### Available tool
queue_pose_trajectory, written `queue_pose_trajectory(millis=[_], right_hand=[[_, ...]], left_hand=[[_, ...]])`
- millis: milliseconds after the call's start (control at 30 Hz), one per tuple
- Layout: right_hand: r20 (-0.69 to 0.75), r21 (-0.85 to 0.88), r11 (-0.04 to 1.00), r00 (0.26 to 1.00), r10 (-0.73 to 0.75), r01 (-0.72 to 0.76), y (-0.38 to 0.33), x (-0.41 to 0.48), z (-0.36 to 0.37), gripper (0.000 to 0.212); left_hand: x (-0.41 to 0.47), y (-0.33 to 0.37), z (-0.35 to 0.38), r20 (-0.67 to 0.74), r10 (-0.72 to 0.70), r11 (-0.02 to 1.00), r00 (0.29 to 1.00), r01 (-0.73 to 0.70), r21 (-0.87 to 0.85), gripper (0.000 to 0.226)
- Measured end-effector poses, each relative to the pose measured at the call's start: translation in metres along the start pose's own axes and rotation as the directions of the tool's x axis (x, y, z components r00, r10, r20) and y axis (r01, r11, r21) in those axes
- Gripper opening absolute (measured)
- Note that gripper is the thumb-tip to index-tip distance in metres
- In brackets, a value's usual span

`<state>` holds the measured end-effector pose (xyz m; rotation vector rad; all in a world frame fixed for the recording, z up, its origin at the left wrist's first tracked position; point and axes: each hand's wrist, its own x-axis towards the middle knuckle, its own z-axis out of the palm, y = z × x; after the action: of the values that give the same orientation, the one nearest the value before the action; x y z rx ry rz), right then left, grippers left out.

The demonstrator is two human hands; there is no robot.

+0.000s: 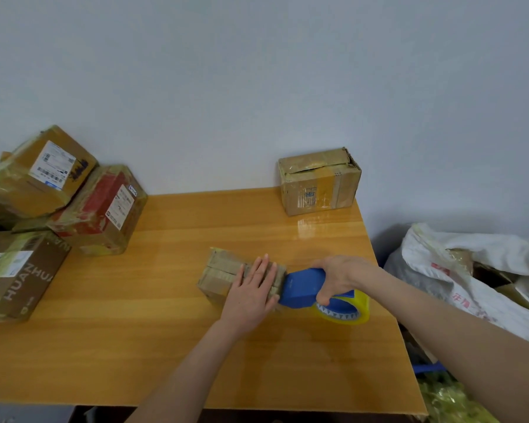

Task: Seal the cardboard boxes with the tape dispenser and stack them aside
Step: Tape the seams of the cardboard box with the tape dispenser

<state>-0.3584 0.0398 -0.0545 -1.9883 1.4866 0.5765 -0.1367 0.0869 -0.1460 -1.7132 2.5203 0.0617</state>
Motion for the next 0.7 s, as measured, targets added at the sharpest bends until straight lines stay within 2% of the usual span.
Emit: queue_pose_trajectory(millis=[100, 233, 300, 433, 533, 600, 667, 700], right_hand=[[-0.055, -0.127, 0.992, 0.998, 0.000, -0.007, -0.005, -0.002, -0.001, 0.058], [-0.065, -0.171, 0.985, 0.998, 0.021, -0.032, -0.013, -0.005, 0.000, 0.058], [-0.052, -0.127, 0.991, 0.998, 0.025, -0.032, -0.014, -0.005, -0.001, 0.057], [0.011, 0.083, 0.996, 1.000, 0.024, -0.025, -0.008, -0.007, 0.005, 0.048], [-0.020, 0.094, 0.993, 0.997, 0.080, -0.077, 0.004, -0.008, 0.022, 0.044], [-0.034, 0.302, 0.952, 0.998, 0.060, -0.047, 0.016, -0.004, 0.027, 0.048], [-0.100, 0.624, 0.782, 0.992, 0.070, 0.007, 0.026, 0.001, 0.028, 0.047], [-0.153, 0.730, 0.683, 0.982, 0.108, 0.039, 0.026, 0.005, 0.028, 0.045]], left_hand=[[-0.001, 0.002, -0.002, 0.016, -0.006, 1.000, 1.000, 0.006, 0.001, 0.066], [-0.003, 0.006, -0.004, 0.022, -0.022, 1.000, 1.000, 0.022, 0.009, 0.066], [-0.002, 0.006, -0.008, 0.041, -0.017, 1.000, 0.999, 0.016, 0.009, 0.065], [-0.002, -0.002, -0.016, 0.068, 0.014, 1.000, 0.998, -0.014, -0.002, 0.064], [-0.007, -0.008, -0.017, 0.072, 0.020, 1.000, 0.997, -0.018, -0.022, 0.063], [-0.011, -0.011, -0.018, 0.053, -0.019, 0.999, 0.998, 0.021, -0.039, 0.063], [-0.012, -0.007, -0.019, 0.029, -0.137, 0.986, 0.990, 0.139, -0.087, 0.064], [-0.011, -0.003, -0.019, 0.022, -0.202, 0.973, 0.979, 0.203, -0.107, 0.065]])
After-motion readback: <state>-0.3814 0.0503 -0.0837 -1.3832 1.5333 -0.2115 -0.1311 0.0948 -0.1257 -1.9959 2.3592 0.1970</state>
